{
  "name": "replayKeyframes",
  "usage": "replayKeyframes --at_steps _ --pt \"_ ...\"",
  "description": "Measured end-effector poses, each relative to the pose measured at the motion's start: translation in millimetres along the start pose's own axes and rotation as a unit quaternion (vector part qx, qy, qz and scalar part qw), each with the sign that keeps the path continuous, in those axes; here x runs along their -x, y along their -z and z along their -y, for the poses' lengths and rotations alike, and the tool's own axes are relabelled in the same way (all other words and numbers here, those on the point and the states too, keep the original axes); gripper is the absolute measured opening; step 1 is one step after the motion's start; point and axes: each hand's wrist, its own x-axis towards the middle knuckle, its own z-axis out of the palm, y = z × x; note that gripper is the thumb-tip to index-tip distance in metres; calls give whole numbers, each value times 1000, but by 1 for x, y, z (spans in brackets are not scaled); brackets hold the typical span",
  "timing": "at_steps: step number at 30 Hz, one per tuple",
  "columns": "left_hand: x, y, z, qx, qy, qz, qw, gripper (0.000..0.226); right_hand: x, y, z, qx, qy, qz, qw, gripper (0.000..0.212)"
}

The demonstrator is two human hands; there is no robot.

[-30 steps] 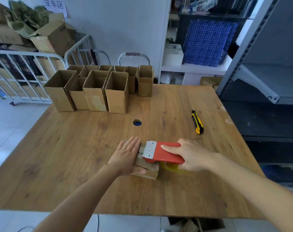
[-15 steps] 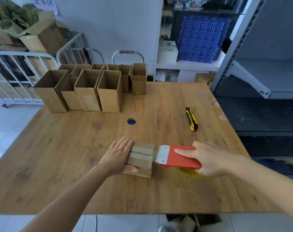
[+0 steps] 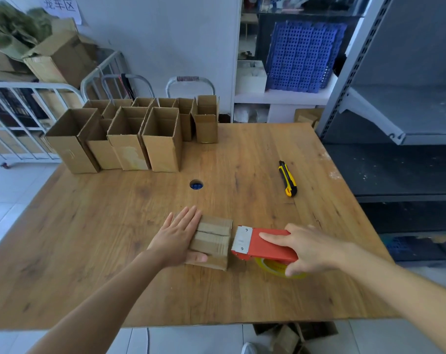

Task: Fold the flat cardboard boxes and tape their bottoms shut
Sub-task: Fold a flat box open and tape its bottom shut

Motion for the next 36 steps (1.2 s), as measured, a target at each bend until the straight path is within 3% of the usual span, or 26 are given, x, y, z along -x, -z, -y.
replayKeyframes --at_steps 6,13,17,22,28,36 --pt "1 -1 1 -23 -10 -10 1000 122 8 -21 -24 -50 -6 -15 999 98" --pt "-1 7 -6 8 7 22 1000 129 20 -21 -27 0 -3 -18 1000 82" --pt "-11 35 -34 82 105 51 990 130 9 -19 -15 35 4 -26 999 79" --pt "-33 35 -80 86 231 41 968 130 -1 -18 -8 65 5 -6 998 79" --pt "-27 11 -83 86 222 -6 971 113 -5 -9 0 92 0 9 996 77" --pt "-29 14 -88 112 230 -7 967 101 -26 32 34 178 6 45 983 69"
